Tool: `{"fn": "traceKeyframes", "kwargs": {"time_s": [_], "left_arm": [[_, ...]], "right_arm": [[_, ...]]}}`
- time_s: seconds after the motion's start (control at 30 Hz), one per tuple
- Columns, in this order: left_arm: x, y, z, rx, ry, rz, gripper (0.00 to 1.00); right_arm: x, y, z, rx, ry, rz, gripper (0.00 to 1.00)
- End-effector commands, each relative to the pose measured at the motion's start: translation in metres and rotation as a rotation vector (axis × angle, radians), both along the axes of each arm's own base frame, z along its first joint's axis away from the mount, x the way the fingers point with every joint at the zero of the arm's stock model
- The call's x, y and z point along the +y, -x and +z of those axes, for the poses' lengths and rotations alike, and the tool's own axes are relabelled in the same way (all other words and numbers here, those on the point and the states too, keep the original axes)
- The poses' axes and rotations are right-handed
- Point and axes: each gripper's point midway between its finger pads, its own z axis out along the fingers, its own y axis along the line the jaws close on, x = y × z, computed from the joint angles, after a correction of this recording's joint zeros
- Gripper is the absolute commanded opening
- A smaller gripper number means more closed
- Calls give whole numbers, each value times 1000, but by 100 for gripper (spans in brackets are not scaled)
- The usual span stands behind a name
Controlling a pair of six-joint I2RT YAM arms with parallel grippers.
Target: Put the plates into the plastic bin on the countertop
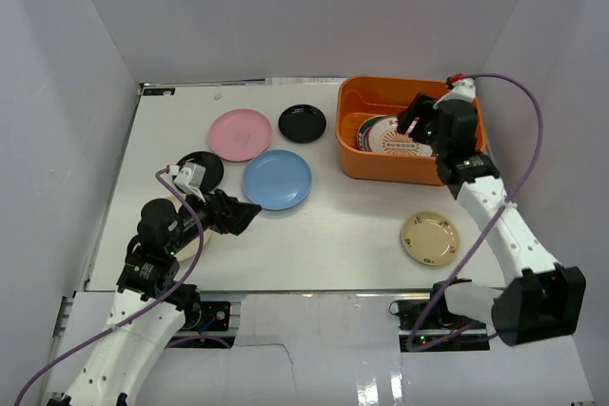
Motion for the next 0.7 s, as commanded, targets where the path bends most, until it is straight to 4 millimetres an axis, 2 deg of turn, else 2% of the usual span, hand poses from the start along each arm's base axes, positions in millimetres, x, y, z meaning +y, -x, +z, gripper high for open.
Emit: {"fn": "traceKeyframes", "kwargs": {"time_s": [0.0,0.03,0.1,0.13,0.17,0.2,0.23,0.27,0.33,0.37,0.4,0.43,0.47,0.53,0.67], "left_arm": [[6,-4,1,5,-11,37,98],[8,-5,2,3,-10,45,98],[12,-8,1,6,-14,71,98],[16,-10,1,8,-17,98,98],[19,-12,1,9,-19,120,98],[22,-14,-1,18,-24,140,98],[25,-15,-1,24,-27,157,98],[29,-18,-1,25,-32,185,98],[36,-20,-5,43,-41,230,98],[38,-21,-6,48,-43,244,98],[40,-22,-6,51,-43,261,98],[42,-22,-7,56,-44,271,98],[45,-23,-7,61,-46,288,98],[48,-25,-8,69,-46,311,98],[45,-24,-10,78,-46,294,98]], "right_arm": [[70,44,14,-61,-3,188,71],[107,65,7,-58,-18,279,68],[132,91,-15,-50,-88,302,63],[162,111,-23,-51,-119,375,59],[172,119,-30,-57,-138,381,56],[185,124,-47,-49,-158,389,53],[205,137,-56,-33,-156,434,52],[214,136,-79,20,-116,428,52],[233,135,-104,98,-55,406,60],[239,132,-108,105,-50,393,60],[244,130,-111,114,-44,379,69],[252,126,-109,111,-73,360,72],[255,122,-124,133,-64,334,74],[265,112,-131,132,-107,298,80],[278,97,-150,153,-139,214,77]]}}
